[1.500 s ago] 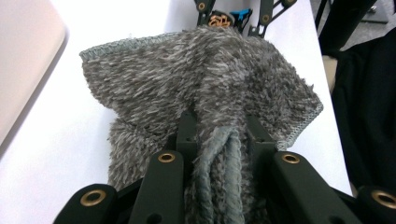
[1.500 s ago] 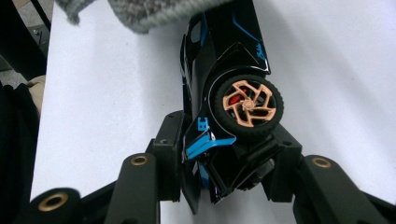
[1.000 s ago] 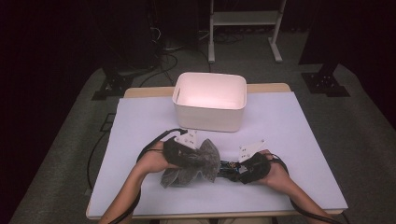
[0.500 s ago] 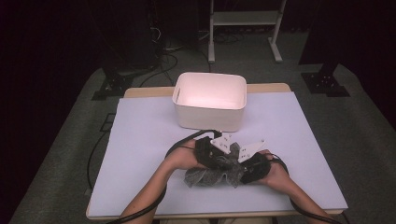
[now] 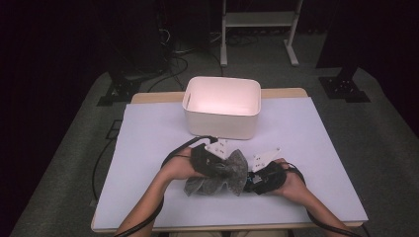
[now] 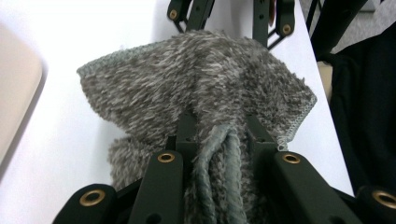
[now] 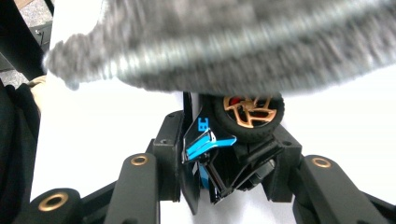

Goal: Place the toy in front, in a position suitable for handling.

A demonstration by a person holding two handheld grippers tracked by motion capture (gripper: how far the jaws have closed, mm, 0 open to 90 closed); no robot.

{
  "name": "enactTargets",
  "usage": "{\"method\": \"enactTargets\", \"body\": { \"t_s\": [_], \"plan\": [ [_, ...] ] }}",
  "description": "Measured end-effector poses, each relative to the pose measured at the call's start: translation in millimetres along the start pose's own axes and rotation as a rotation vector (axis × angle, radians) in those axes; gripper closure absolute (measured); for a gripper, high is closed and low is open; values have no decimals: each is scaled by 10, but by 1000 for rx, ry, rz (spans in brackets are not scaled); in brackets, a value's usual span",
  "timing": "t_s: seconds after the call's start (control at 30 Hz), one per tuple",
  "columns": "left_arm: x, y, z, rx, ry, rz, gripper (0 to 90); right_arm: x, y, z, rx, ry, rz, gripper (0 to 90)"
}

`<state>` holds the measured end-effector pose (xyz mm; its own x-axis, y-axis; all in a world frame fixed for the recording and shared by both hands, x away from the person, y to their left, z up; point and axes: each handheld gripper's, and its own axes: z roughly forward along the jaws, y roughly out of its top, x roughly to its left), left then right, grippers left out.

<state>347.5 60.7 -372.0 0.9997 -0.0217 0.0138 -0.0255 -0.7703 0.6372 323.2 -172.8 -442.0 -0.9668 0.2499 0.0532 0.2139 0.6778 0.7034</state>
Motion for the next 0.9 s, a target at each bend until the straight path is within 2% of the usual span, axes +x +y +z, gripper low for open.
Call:
{"method": "enactTargets", "body": {
  "t_s": [0.17, 0.47, 0.7, 0.9],
  "plan": [
    [2, -151, -131, -9, 17, -34, 725, 1, -1, 0, -1, -1, 2, 559],
    [8, -342, -271, -18, 46, -69, 725, 1, -3, -1, -2, 2, 6, 559],
    [17, -511, -312, -24, 64, -118, 725, -1, -2, -1, -1, 0, 3, 559],
    [32, -622, -307, -28, 64, -137, 726, 0, -1, 0, -1, 2, 6, 559]
  ]
}}
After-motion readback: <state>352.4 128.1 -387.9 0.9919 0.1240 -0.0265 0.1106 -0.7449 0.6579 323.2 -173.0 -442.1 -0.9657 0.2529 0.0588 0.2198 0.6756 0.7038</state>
